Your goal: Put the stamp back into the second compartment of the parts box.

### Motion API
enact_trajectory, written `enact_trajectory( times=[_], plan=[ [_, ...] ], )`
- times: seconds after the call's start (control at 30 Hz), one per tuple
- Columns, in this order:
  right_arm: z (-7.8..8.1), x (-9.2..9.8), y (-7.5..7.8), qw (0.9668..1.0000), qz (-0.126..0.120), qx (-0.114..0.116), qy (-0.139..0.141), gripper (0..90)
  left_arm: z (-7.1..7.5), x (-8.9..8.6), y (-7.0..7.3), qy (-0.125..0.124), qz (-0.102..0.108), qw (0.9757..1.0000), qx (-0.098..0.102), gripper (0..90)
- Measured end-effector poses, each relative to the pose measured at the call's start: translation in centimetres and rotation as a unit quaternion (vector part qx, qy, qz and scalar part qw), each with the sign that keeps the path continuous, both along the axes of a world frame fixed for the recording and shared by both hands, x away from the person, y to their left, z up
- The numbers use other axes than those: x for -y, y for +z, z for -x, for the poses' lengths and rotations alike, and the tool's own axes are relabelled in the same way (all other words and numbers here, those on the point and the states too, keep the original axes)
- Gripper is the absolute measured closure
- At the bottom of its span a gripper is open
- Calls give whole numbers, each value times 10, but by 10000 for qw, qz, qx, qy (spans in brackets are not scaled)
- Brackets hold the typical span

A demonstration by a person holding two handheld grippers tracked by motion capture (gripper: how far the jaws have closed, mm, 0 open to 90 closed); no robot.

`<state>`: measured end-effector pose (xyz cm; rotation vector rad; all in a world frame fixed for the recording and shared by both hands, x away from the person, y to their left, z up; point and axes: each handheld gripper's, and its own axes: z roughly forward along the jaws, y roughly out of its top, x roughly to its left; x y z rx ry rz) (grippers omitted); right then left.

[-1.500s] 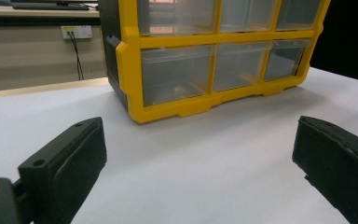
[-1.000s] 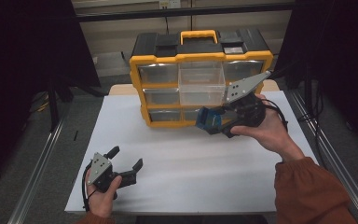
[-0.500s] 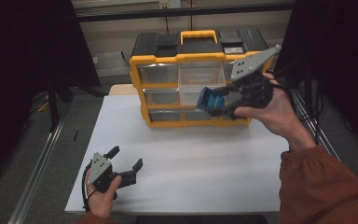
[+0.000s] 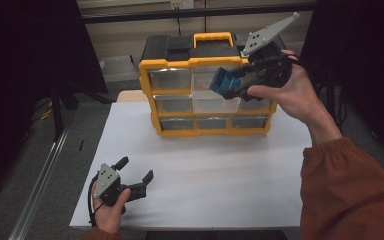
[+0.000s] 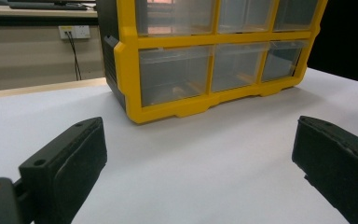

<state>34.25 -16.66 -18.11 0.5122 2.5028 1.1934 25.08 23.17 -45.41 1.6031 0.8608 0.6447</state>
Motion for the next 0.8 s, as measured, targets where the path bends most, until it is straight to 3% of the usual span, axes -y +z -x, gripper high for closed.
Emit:
enact_trajectory(
  times=[0.4,0.47,0.53,0.57,0.63,0.67,0.8],
  plan=[
    [-28,-3,16,9986,432,-189,-238,424,0,0,0,-16,13,10000,-11,33],
    [-34,-5,17,9981,491,-261,-270,424,0,1,0,-14,131,9999,-15,34],
    [-40,-6,18,9974,558,-315,-330,424,0,0,0,-41,115,9999,0,38],
    [-42,-6,19,9971,584,-354,-350,424,0,0,0,49,158,9999,-25,37],
    [-47,-8,20,9965,620,-430,-353,423,0,-2,0,17,48,10000,-3,37],
    [-50,-9,21,9961,657,-433,-394,423,-1,0,0,-11,202,9998,-54,37],
    [-57,-13,21,9951,737,-519,-413,424,-1,-1,-1,21,216,9997,-98,36]
  ],
)
